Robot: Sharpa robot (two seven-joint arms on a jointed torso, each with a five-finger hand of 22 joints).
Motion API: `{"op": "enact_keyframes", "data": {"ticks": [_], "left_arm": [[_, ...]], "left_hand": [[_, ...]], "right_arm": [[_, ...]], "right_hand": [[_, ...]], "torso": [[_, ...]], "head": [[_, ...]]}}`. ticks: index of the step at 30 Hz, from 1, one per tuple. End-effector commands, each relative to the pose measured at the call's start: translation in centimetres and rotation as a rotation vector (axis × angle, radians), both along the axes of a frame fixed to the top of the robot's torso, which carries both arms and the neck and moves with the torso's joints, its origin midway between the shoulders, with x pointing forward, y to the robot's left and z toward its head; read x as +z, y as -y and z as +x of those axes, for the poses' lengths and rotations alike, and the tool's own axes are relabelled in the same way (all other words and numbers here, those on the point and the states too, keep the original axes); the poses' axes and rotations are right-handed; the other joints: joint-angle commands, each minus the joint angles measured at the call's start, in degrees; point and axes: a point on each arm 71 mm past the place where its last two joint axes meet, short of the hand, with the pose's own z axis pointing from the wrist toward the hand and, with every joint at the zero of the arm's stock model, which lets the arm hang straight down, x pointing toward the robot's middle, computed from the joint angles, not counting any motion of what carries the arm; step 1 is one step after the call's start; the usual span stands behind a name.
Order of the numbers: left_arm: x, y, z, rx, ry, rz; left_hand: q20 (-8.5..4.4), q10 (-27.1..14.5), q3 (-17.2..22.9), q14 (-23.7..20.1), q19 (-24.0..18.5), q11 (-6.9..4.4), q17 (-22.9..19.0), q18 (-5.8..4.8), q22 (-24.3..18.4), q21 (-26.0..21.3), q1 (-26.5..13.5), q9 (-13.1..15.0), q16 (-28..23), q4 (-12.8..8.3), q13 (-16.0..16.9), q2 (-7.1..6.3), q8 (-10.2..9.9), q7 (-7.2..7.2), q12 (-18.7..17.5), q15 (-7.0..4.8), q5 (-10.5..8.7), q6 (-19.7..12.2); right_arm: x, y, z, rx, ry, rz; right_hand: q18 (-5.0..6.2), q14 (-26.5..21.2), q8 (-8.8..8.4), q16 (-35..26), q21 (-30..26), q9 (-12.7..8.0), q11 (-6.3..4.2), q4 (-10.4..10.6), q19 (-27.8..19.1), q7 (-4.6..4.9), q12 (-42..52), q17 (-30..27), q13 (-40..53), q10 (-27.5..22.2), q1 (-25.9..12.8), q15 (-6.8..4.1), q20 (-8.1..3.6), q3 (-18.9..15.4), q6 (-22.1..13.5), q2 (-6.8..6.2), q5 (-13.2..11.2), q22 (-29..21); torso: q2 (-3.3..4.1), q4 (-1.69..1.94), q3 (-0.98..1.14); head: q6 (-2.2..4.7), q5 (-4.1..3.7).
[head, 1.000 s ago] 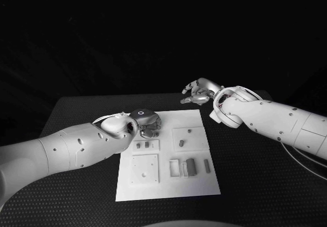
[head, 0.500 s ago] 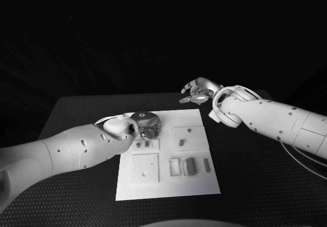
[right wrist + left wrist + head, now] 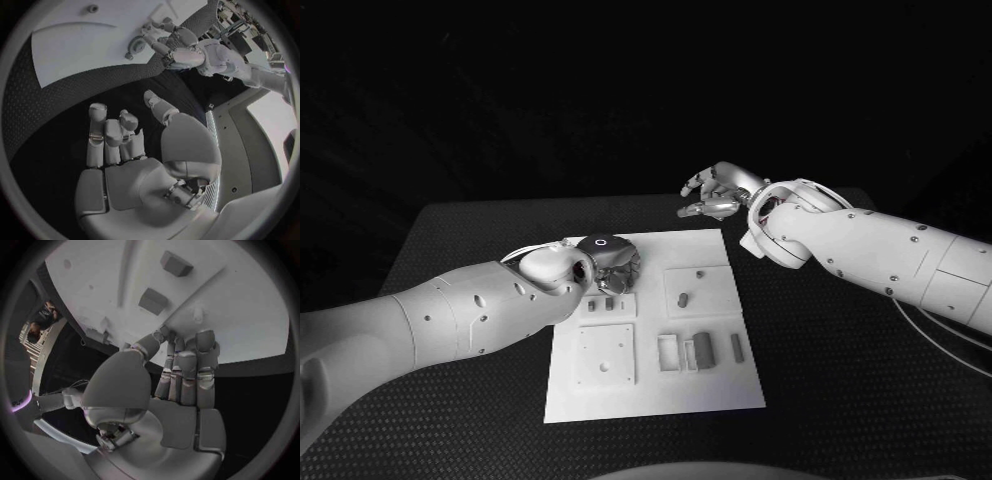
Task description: Assemble the parts on the task board
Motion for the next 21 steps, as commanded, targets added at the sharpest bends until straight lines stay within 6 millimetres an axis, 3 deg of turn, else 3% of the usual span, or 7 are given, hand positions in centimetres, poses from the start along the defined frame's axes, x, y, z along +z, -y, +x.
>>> {"op": "enact_keyframes", "data": {"ticks": [1,21], "left_arm": [[-0.1,0.3,-0.1,-0.014,-0.003,0.008],[-1.2,0.3,0.1,-0.001,-0.030,0.031]], "left_hand": [[-0.20,0.59,0.39,0.46,0.36,0.03,-0.11,7.02,0.78,0.26,0.07,-0.08,0.27,-0.03,-0.08,0.68,0.24,0.26,-0.27,-0.07,0.29,0.36],[-0.46,2.01,1.09,0.81,0.51,-0.40,-0.36,6.90,0.91,0.16,-0.14,-0.25,0.39,-0.09,0.01,1.65,0.51,0.43,-0.03,-0.48,0.28,0.98]], "right_arm": [[0.0,-0.2,0.0,0.013,-0.002,-0.002],[0.0,-0.3,0.0,0.016,-0.004,-0.002]], "right_hand": [[2.60,-0.29,0.31,-0.13,-0.34,-0.08,-0.15,0.01,0.16,0.29,0.18,-0.06,-0.05,-0.40,0.18,0.11,-0.39,-0.40,0.00,0.54,0.17,0.94],[2.60,-0.29,0.31,-0.12,-0.33,-0.08,-0.15,0.02,0.16,0.30,0.20,-0.06,-0.07,-0.40,0.17,0.11,-0.40,-0.41,-0.01,0.56,0.17,0.94]], "torso": [[-0.02,0.00,0.03],[-0.07,0.01,-0.01]], "head": [[-0.08,-0.04],[-0.31,-0.17]]}}
